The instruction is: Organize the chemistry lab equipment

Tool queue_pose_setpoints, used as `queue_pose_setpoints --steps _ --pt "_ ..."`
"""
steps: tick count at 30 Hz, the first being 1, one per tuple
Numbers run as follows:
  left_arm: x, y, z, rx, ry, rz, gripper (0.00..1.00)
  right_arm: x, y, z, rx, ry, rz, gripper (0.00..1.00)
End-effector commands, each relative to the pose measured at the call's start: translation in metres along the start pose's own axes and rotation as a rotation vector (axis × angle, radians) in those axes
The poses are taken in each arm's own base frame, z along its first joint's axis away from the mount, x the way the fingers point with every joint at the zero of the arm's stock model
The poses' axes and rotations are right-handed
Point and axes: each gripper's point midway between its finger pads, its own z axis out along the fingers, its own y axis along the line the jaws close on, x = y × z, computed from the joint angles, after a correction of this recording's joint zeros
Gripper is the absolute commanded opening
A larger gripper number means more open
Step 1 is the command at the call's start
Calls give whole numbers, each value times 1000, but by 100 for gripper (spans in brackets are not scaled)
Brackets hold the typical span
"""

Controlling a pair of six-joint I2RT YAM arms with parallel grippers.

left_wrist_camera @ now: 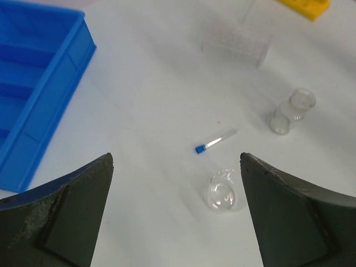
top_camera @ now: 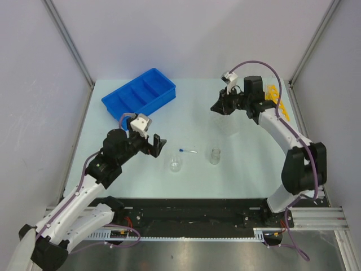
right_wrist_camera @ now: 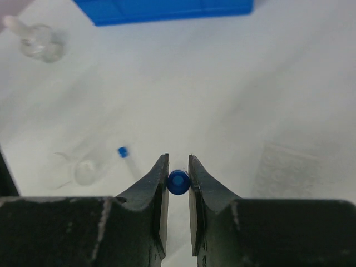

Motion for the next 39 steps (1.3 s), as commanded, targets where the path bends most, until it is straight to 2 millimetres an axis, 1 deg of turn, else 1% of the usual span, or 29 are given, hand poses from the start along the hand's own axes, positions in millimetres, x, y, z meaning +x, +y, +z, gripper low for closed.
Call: queue_pose_setpoints --steps 1,2,3,5,6,7,8,9,10,13,15,16,19,25,28,37,39 --pt "19 11 -1 -42 54 58 100 -13 -53 12 148 19 -89 13" --pt "20 12 0 -49 62 61 100 -3 -65 22 158 47 -76 13" --pt "26 14 3 -57 87 58 100 0 -76 22 174 60 -61 13" --pt "29 15 5 -60 101 54 100 1 -94 30 191 72 -42 13" --pt "30 14 6 -57 105 54 100 3 -103 30 204 77 -30 13" --pt "31 14 7 -54 111 51 100 5 -108 32 215 84 -28 13" --pt "32 14 7 -55 113 53 100 2 -113 33 224 81 -34 13" --pt "32 16 7 -64 115 53 100 9 -118 37 229 98 -29 13" --pt "32 16 6 -67 112 53 100 12 -122 39 238 105 -31 14" --pt "30 20 5 -84 103 55 100 19 -131 47 246 123 -27 14" --pt "31 20 5 -84 103 55 100 18 -137 50 252 123 -25 14" --pt "31 20 4 -89 104 56 100 24 -139 54 251 136 -16 14" --pt "31 20 5 -87 102 55 100 35 -144 59 255 156 -6 14" --pt "33 19 6 -79 109 51 100 52 -147 64 256 187 11 14" --pt "33 20 6 -81 111 51 100 57 -144 67 247 199 11 14" --pt "32 19 6 -78 107 51 100 65 -130 75 221 218 0 15" --pt "32 19 5 -78 106 49 100 67 -130 75 225 223 1 15"
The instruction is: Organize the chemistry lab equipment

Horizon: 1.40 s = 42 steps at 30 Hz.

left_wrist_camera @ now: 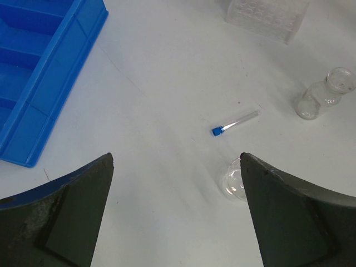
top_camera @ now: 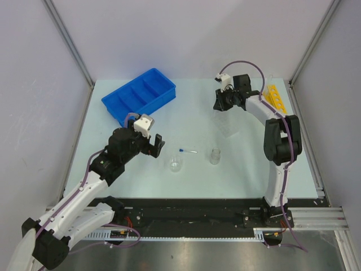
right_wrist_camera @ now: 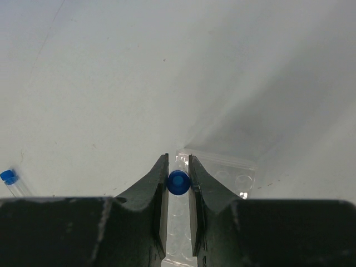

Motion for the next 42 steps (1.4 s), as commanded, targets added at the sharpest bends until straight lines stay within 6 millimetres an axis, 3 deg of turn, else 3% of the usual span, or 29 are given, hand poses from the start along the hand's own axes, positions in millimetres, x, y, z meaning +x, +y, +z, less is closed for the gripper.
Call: queue_pose_setpoints --steps 1,21,42 --pt "-8 4 -2 -6 -30 36 99 -5 5 2 6 -11 -43 15" --pt "-8 2 -1 5 -27 35 100 3 -1 0 47 12 -47 15" --pt "-7 2 -1 6 -26 35 100 -1 -6 -11 87 -2 -57 15"
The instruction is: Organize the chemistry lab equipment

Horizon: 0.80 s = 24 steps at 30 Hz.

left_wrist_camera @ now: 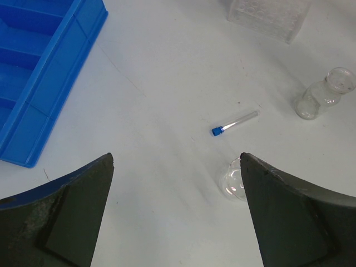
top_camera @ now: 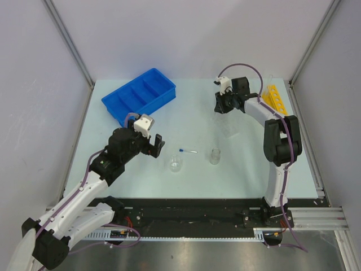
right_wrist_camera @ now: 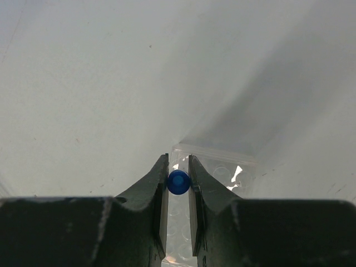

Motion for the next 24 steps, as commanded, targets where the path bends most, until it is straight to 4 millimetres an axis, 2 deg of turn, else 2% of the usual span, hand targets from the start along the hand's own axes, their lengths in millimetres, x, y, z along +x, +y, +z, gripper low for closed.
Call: queue_pose_setpoints --steps 1,14,24 --pt "-7 1 -1 7 -26 35 100 -11 -5 -14 39 -22 -25 15" --pt "-6 2 -1 5 -23 34 100 6 3 -4 19 13 -30 17" --pt "-6 1 -1 8 -23 34 100 15 5 -4 12 31 -42 23"
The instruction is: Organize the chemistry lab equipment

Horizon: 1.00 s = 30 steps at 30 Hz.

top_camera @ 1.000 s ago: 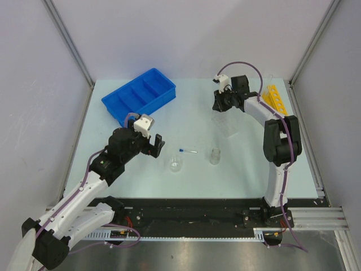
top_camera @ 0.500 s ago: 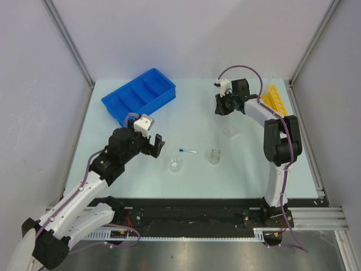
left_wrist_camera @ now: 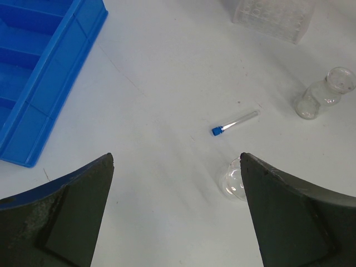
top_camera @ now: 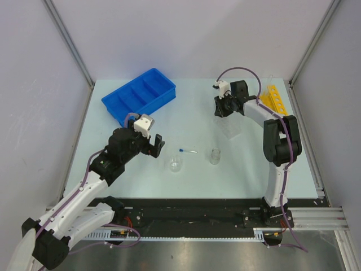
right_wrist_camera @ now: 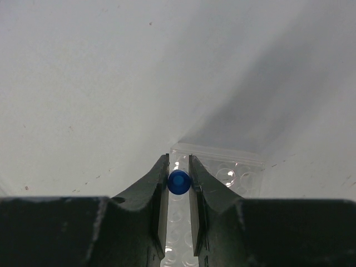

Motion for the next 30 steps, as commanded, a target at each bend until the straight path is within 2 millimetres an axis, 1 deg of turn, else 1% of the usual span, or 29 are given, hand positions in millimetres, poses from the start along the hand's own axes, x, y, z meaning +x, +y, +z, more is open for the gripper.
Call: queue_pose_setpoints --steps 1,2,4,15,18,22,23,25,26,29,30 --pt "-8 1 -1 8 -28 35 100 -9 2 -9 8 -25 -40 24" --pt "-8 1 -1 8 -28 35 100 -9 2 -10 8 -26 -40 26" --pt "-8 1 -1 8 -28 35 100 -9 3 -11 5 -26 -43 28" --pt "-7 1 -2 7 -26 35 100 -14 5 -20 13 -43 -61 28" --pt "-7 1 -2 10 -28 35 100 -18 6 -24 12 -53 -65 30" --pt "-8 -1 -2 18 -30 34 100 -27 9 -35 9 -78 -74 39" --pt "-7 -1 -2 19 -27 32 100 -31 9 -40 11 -90 -79 43" --pt "-7 -3 -1 30 -24 32 100 -36 11 -48 1 -105 -83 45" --pt "-7 -3 -1 33 -23 34 100 -41 11 -55 4 -122 -86 47" --pt "-5 -6 -1 51 -10 31 100 -48 15 -68 -7 -147 -98 51" --pt "-4 -7 0 56 -6 30 100 -52 17 -76 -11 -163 -106 53"
